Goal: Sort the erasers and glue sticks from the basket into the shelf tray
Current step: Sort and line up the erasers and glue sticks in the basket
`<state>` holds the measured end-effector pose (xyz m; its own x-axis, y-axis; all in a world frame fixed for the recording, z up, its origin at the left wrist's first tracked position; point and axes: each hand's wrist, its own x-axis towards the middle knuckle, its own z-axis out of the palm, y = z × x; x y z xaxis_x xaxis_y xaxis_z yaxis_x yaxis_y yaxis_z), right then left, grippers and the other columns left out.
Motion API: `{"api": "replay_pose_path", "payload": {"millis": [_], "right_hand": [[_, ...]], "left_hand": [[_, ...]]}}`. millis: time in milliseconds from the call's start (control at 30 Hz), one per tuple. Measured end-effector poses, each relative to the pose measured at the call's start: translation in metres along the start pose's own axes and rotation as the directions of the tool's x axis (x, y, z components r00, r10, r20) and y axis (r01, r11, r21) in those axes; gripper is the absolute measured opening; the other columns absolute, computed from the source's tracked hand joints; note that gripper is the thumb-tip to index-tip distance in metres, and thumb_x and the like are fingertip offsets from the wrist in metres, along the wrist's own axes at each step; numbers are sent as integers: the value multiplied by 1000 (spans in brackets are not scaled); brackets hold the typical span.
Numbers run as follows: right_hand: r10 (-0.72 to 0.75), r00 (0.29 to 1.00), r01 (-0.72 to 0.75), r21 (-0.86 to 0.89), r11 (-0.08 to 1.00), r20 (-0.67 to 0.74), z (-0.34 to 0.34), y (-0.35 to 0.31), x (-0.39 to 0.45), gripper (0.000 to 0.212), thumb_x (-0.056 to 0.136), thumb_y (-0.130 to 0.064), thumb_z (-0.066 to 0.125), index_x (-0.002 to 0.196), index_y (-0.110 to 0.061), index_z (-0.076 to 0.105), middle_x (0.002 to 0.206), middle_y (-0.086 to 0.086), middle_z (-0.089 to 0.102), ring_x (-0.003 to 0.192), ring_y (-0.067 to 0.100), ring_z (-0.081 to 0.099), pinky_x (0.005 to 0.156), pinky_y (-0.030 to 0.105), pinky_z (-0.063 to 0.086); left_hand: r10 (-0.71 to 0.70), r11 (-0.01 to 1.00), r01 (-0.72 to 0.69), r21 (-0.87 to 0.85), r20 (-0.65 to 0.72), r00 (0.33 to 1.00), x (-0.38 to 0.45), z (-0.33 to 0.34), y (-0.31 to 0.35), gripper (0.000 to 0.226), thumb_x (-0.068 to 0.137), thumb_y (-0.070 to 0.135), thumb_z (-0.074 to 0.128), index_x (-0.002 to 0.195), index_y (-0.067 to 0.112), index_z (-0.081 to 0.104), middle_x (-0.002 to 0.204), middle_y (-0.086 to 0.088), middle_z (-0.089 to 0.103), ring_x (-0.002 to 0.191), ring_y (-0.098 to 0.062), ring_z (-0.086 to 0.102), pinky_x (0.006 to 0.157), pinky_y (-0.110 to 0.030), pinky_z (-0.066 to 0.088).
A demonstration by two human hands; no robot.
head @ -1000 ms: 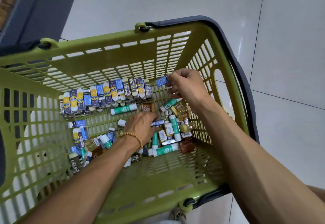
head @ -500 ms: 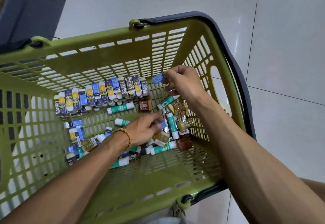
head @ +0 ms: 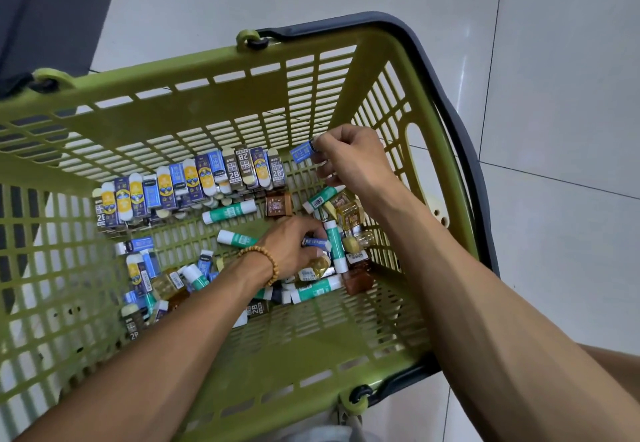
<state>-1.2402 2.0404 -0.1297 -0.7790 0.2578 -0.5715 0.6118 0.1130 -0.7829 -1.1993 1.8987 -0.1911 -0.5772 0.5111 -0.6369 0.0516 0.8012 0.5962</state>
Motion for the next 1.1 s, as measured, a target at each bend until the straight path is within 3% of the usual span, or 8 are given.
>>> {"api": "replay_pose_path", "payload": {"millis": [267, 433, 633, 733, 800, 833, 1033, 1100], "right_hand": [[-15, 1000, 15, -35, 999, -10, 0, 2, -1, 20, 92, -14, 59, 99, 3, 68, 91, 11, 72, 56, 6, 61, 52, 18, 50], [-20, 1000, 19, -45, 999, -11, 0, 3, -3, 21, 93, -14, 59, 100, 4, 67, 92, 12, 72, 57, 6, 62, 53, 19, 50], [-26, 1000, 25, -67, 997, -9, -1, 3, -4, 17, 92, -15, 60, 94, 0, 67, 94, 13, 72, 61, 9, 62, 54, 19, 51], [-26, 1000, 25, -74, 997, -8, -1, 3, -4, 15, 92, -15, 60, 93, -3, 67, 94, 13, 72, 61, 9, 63, 55, 21, 51], [-26, 1000, 25, -80, 996, -11, -1, 2, -3, 16, 92, -15, 60, 95, -1, 67, 94, 14, 72, 61, 10, 63, 55, 21, 51], [-25, 1000, 24, -80, 997, -13, -1, 2, -3, 16, 92, -15, 60, 96, 0, 67, 93, 14, 72, 62, 11, 63, 55, 20, 51], [-26, 1000, 26, -60, 998, -4, -1, 1, -6, 16, 94, -11, 59, 98, 2, 65, 90, 16, 70, 64, 12, 60, 50, 15, 48], [-30, 1000, 30, -51, 998, 0, 0, 1, -7, 14, 94, -10, 58, 96, 3, 65, 88, 14, 68, 61, 10, 58, 49, 15, 46]], "left_hand": [[19, 998, -20, -58, -17, 1000, 1, 0, 2, 14, 88, 20, 70, 99, 23, 62, 105, 5, 64, 101, -16, 59, 90, -28, 48], [-51, 994, 47, -99, -44, 998, 2, 1, 3, 31, 93, 22, 63, 124, 17, 59, 121, -1, 62, 104, -16, 56, 89, -23, 44], [-53, 998, 47, 35, 182, 982, 11, -7, 4, 54, 99, 24, 53, 149, 23, 34, 155, -1, 34, 134, -23, 43, 106, -28, 37], [-29, 999, 35, -25, 191, 981, 13, -13, 4, 46, 100, 21, 50, 145, 25, 41, 148, 0, 42, 106, -16, 61, 79, -12, 46], [-21, 998, 30, -56, 157, 987, 10, -17, 1, 36, 100, 22, 51, 136, 22, 51, 127, 1, 55, 71, -8, 58, 51, -8, 40], [-28, 998, 36, -56, 132, 991, 8, -18, -2, 32, 99, 22, 53, 131, 19, 55, 123, 0, 58, 69, -7, 56, 48, -10, 37], [-50, 993, 49, -107, -9, 999, -3, -21, -16, 20, 87, 12, 70, 105, 19, 73, 99, 8, 55, 89, -11, 53, 68, -10, 41], [-43, 995, 41, -86, -21, 999, -3, -14, -12, 20, 84, 10, 72, 102, 20, 74, 101, 8, 54, 96, -13, 53, 86, -20, 48]]}}
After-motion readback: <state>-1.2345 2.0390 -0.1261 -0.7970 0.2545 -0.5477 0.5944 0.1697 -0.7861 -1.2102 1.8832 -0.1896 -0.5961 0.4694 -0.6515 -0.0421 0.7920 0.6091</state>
